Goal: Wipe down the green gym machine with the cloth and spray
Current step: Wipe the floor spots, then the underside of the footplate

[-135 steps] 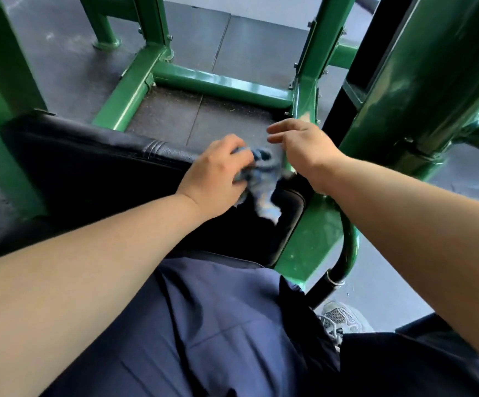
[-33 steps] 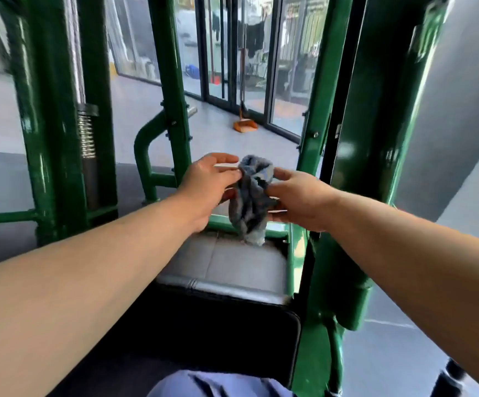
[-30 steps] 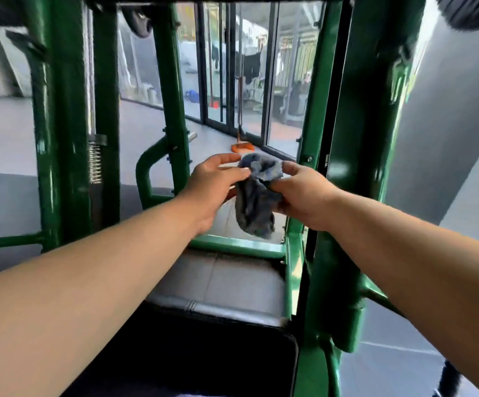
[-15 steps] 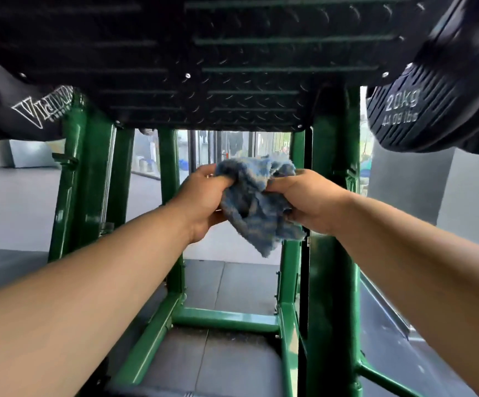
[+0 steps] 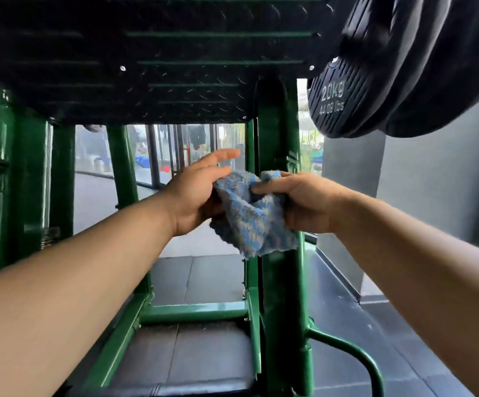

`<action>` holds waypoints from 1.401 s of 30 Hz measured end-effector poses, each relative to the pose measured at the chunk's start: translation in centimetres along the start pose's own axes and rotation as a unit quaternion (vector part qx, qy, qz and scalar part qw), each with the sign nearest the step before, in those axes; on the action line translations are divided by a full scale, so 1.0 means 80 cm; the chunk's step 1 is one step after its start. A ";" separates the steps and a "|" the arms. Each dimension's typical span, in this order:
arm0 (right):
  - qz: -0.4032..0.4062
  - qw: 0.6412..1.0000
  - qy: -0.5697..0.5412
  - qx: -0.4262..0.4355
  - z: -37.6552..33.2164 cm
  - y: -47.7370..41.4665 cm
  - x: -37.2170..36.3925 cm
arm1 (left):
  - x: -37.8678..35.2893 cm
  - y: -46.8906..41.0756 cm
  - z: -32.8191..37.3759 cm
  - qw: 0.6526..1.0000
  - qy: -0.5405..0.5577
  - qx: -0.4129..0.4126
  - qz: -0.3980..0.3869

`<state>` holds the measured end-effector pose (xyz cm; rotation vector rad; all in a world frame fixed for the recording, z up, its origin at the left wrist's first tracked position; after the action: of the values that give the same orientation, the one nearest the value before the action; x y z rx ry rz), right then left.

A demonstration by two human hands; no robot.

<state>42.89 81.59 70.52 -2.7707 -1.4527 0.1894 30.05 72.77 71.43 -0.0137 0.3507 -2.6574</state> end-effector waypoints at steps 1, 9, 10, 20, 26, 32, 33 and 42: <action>0.035 0.999 0.006 -0.006 0.004 0.008 0.019 | -0.016 -0.002 -0.009 1.000 -0.016 0.009 -0.020; 0.217 0.973 0.063 -0.049 0.082 0.101 0.205 | -0.175 -0.019 -0.127 0.884 -0.456 -0.075 -0.066; 0.235 0.967 0.079 -0.065 0.103 0.120 0.230 | -0.207 -0.015 -0.151 0.860 -0.495 -0.088 -0.084; 0.331 0.887 0.162 -0.278 0.334 0.269 0.413 | -0.430 0.040 -0.382 0.778 -0.564 -0.134 -0.242; 0.331 0.884 0.000 -0.330 0.457 0.321 0.470 | -0.500 0.094 -0.528 0.895 -0.313 0.187 -0.255; 0.283 0.845 -0.154 -0.427 0.516 0.330 0.496 | -0.504 0.105 -0.594 0.918 -0.060 0.365 -0.145; 0.275 0.836 -0.137 -0.455 0.526 0.331 0.495 | -0.504 0.106 -0.602 0.923 -0.034 0.359 -0.135; 0.368 0.837 -0.240 -0.325 0.578 0.333 0.493 | -0.506 0.109 -0.639 0.872 0.165 0.454 -0.078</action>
<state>81.78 96.43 18.86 -3.9550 -0.3677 0.5015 66.68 95.60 21.81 0.7325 -0.8550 -2.7063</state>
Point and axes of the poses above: each hand's wrist, its own y-axis away from the middle knuckle, its own x-axis out of the back of the hand, z = x × y, the point moved 3 cm from there along -y, towards the middle knuckle, and after that the axes turned 5 degrees about z, right-handed, at the moved point
